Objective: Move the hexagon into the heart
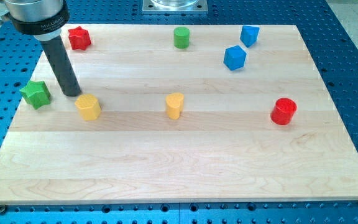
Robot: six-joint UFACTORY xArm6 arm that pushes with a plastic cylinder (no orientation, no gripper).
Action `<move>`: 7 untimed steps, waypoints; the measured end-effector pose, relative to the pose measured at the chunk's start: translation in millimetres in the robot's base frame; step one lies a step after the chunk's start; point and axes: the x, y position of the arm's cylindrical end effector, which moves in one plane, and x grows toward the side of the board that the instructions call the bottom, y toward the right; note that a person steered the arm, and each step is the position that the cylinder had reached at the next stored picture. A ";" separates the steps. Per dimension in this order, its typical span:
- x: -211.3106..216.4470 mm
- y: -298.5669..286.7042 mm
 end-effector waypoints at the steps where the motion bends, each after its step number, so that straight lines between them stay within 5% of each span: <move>1: -25.4 43.5; 3: -87.9 185.4; 4: -7.3 147.7; 5: 18.0 121.0; 6: 112.3 69.8; 7: 95.0 -7.6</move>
